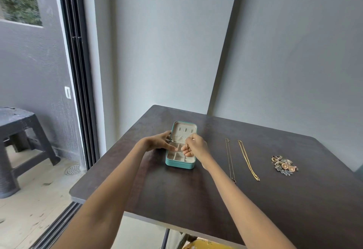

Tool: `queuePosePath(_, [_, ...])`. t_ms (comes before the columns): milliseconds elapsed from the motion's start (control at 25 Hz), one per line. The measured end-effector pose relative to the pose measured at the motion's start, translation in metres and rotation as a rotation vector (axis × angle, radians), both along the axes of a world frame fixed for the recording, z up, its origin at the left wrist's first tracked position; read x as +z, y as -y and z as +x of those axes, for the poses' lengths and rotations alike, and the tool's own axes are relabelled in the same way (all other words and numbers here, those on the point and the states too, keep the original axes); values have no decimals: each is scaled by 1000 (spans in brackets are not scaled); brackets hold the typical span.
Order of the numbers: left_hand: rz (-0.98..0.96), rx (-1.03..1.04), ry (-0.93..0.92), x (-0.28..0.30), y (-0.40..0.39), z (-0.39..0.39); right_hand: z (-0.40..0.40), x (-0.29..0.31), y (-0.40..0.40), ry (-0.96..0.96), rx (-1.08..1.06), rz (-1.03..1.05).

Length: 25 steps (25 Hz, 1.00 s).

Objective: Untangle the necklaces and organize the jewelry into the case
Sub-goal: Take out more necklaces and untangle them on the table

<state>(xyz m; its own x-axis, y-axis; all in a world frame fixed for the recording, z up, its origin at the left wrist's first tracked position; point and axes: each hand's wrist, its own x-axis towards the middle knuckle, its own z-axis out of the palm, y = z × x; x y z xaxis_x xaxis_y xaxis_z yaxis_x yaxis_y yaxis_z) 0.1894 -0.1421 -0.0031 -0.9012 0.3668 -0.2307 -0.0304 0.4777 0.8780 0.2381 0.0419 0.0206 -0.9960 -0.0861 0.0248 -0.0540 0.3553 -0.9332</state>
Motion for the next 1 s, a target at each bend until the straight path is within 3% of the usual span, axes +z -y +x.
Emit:
queuePosePath(320, [-27,22,-39,6,1,4,-3,-8,8,-44,-53,9])
queuePosePath(480, [-82,60,-75,15,1,9,-3,-3,8,33,19,-167])
queuePosePath(560, [-131,141,-172,17,1,8,-6,0,3,46,2,-286])
queuePosePath(680, [-106,275,-476,30,-6,3,-14,1,-4,19,-43,-369])
queuePosePath(800, [-28,168,-639,57,-27,3,-18,8,-10,-18,-53,-342])
queuePosePath(880, [50,26,-555,70,-44,7,-21,17,-17,-46,-63,-351])
queuePosePath(1000, [154,-23,-493,77,-64,3,-24,34,-32,-93,-86,-369])
